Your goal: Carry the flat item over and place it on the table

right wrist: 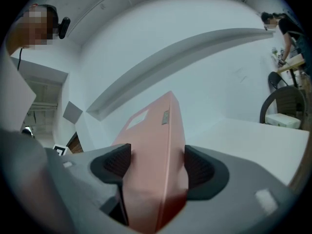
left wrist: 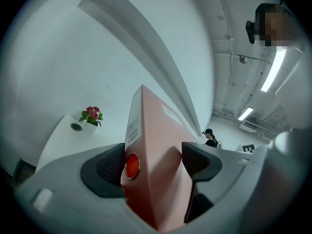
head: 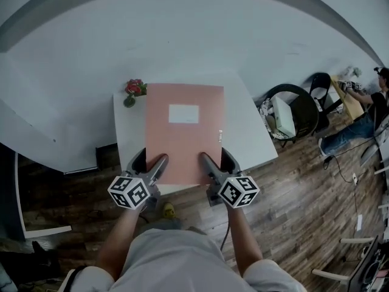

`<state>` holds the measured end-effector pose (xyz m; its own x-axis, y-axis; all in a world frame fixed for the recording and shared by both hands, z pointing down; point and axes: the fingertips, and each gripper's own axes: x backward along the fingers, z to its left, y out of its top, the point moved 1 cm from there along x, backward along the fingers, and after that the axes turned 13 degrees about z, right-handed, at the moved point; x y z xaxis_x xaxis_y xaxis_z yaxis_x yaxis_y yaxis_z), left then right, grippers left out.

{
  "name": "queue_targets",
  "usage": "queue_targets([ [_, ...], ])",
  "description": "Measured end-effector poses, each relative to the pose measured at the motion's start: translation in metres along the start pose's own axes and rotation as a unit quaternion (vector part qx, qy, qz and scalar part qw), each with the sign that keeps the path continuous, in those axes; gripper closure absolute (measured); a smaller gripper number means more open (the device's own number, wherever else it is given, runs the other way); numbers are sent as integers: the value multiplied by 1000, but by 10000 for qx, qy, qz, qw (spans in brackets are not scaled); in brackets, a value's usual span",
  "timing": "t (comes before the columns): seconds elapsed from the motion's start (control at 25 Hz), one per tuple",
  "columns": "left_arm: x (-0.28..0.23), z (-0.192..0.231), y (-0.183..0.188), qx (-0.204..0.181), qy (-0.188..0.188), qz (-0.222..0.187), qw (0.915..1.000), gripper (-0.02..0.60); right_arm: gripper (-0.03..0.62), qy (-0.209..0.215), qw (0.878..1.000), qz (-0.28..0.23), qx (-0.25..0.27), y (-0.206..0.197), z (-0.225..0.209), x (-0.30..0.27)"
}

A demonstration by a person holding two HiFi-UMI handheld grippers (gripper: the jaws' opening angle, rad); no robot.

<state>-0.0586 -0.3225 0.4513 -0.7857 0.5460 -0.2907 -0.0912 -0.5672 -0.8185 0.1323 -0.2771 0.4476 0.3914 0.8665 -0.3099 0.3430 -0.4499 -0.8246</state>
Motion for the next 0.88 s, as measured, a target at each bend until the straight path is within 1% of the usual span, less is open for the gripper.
queue_targets([
  [0.16,-14,18,7,53,3,57,10000,229,256,-35,10000,49,-36,5,-7,-21],
  [0.36,-27,27,11,159,56,111,9998,227,256,-10,9999,150,-71,10,-16,-35],
  [0.88,-83,30,16,461,507,76,9976,229,256,338,9975,626,-23,37,-73,-68],
])
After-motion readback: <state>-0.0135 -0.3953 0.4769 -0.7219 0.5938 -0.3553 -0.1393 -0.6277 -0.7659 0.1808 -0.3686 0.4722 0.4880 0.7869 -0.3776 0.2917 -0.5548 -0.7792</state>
